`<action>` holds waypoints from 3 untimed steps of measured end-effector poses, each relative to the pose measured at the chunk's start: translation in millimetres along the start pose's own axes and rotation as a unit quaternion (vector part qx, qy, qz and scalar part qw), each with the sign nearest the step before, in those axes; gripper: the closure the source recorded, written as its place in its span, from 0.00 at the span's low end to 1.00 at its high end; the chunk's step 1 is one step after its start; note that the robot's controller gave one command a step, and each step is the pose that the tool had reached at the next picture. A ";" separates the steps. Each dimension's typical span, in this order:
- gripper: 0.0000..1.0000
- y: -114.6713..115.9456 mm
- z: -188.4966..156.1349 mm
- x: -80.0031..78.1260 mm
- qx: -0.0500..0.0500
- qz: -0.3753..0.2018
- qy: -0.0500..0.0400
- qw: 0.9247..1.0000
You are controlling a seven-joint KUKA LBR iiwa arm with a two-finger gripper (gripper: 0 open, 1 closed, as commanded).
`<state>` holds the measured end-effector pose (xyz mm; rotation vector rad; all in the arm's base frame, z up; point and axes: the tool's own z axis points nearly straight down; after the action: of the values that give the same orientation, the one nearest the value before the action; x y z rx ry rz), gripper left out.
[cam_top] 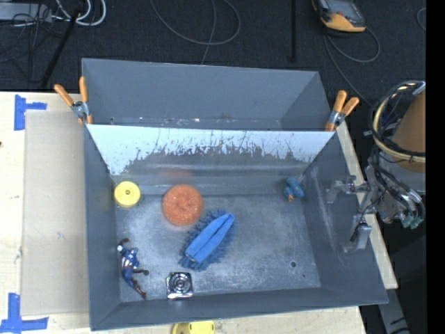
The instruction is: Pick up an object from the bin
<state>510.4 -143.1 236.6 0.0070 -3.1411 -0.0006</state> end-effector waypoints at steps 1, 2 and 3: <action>1.00 59.9 81.2 2.7 0.000 -0.036 0.001 0.999; 0.00 59.9 81.2 2.7 0.000 -0.036 0.000 0.999; 0.00 59.9 81.2 2.7 0.000 -0.037 0.000 0.999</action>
Offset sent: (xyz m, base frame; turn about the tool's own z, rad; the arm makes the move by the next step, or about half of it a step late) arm 0.0000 0.0000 0.0000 0.0000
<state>507.5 -83.3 155.4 0.1230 -3.1378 -0.0010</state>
